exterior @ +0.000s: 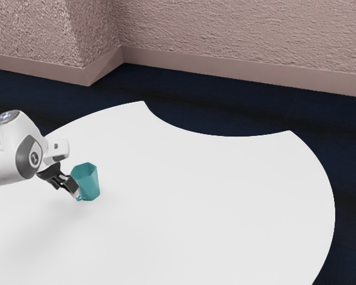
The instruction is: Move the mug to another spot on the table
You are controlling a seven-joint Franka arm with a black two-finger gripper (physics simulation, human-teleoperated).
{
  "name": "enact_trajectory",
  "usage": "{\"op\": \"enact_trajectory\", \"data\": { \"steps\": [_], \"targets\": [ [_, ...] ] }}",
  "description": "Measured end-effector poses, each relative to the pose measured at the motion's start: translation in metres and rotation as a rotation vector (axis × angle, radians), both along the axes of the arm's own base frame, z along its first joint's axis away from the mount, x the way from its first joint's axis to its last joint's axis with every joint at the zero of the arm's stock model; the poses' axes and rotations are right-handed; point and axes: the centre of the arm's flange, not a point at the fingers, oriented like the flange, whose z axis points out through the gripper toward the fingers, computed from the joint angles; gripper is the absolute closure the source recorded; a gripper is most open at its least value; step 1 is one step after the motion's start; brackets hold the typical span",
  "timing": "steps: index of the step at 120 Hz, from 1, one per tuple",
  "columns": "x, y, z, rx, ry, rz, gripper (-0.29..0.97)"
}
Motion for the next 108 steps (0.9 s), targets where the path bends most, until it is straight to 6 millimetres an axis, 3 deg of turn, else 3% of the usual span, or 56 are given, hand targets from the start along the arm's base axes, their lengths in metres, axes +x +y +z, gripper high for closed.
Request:
{"op": "enact_trajectory", "data": {
  "steps": [48, 92, 108],
  "targets": [
    [0.011, -0.004, 0.002, 0.014, -0.033, -0.016, 0.18],
    [0.011, -0.002, 0.001, -0.002, -0.042, 0.008, 0.51],
    [0.011, -0.002, 0.001, -0.001, -0.044, 0.008, 0.55]
  ]
}}
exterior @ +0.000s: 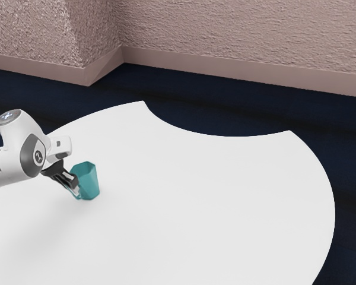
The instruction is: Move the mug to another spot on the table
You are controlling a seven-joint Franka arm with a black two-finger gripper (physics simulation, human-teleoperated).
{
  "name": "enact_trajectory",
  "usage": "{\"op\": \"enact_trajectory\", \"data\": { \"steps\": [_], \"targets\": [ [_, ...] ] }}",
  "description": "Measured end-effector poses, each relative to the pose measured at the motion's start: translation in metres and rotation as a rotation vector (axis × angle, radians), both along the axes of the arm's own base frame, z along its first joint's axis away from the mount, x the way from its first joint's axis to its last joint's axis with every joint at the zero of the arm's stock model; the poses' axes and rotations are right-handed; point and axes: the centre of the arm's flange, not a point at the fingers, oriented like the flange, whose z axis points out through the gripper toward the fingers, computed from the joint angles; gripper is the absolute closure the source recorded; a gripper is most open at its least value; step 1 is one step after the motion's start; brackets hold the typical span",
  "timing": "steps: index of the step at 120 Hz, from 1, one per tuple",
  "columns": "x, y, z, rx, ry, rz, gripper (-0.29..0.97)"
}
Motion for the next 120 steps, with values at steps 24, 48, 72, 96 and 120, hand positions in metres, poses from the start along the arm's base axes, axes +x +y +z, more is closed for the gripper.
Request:
{"op": "enact_trajectory", "data": {
  "steps": [24, 48, 72, 96, 120],
  "targets": [
    [0.006, -0.005, 0.006, 0.005, -0.016, -0.014, 0.59],
    [0.013, -0.007, 0.023, 0.018, -0.049, -0.026, 0.62],
    [0.013, -0.008, 0.037, 0.025, -0.074, -0.03, 0.63],
    [0.015, -0.012, 0.041, 0.012, -0.087, -0.019, 0.65],
    [0.017, -0.015, 0.046, -0.005, -0.106, -0.003, 0.65]
  ]
}}
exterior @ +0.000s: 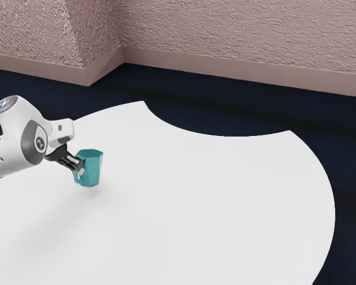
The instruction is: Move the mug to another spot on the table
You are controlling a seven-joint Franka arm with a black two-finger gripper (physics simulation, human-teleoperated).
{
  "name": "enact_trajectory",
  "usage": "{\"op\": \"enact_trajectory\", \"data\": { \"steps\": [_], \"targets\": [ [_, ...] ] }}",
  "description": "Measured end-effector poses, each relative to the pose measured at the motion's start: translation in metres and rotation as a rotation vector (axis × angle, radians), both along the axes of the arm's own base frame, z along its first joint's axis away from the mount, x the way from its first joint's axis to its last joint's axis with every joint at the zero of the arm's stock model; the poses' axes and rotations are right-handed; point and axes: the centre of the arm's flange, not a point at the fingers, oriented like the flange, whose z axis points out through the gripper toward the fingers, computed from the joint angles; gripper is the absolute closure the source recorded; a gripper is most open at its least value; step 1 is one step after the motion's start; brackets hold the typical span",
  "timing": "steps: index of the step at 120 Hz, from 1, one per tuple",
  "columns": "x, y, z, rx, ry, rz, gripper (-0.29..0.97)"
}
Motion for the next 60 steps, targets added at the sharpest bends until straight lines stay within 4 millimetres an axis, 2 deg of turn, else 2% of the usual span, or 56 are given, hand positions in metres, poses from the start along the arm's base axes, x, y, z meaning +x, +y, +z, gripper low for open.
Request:
{"op": "enact_trajectory", "data": {
  "steps": [26, 60],
  "targets": [
    [0.005, -0.013, 0.003, -0.018, -0.014, -0.006, 0.65],
    [0.018, -0.05, 0.003, -0.037, -0.023, -0.061, 0.65]
  ]
}}
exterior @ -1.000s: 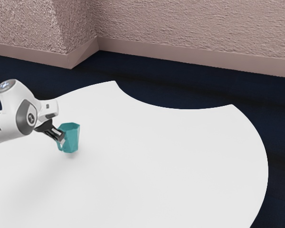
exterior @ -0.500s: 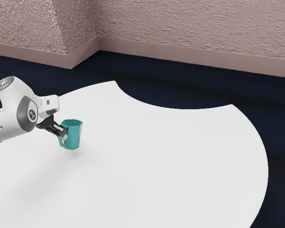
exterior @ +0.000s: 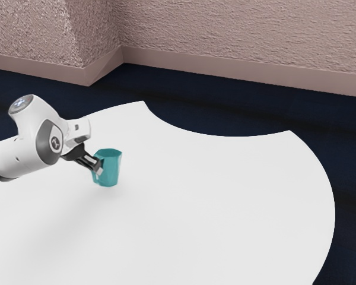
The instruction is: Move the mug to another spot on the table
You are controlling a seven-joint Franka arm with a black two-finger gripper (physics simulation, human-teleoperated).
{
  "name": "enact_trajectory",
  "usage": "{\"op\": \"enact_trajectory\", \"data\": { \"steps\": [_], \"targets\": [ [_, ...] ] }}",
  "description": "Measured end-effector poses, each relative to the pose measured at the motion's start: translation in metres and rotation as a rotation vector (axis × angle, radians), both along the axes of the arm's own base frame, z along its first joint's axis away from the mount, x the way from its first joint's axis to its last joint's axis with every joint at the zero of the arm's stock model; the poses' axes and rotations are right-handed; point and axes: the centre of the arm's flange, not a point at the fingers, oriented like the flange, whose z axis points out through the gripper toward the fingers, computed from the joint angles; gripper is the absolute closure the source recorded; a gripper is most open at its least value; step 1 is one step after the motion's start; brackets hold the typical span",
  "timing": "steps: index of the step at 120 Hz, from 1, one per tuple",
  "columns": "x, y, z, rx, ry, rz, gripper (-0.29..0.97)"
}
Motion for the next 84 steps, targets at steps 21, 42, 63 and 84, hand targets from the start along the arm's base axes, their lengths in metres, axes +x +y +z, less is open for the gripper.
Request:
{"op": "enact_trajectory", "data": {
  "steps": [21, 42, 63, 84],
  "targets": [
    [0.006, -0.026, -0.001, -0.003, -0.003, -0.047, 0.65],
    [0.01, -0.051, -0.002, -0.007, -0.003, -0.094, 0.65],
    [0.012, -0.076, -0.002, -0.008, -0.002, -0.14, 0.65],
    [0.012, -0.095, -0.002, -0.008, -0.002, -0.178, 0.65]
  ]
}}
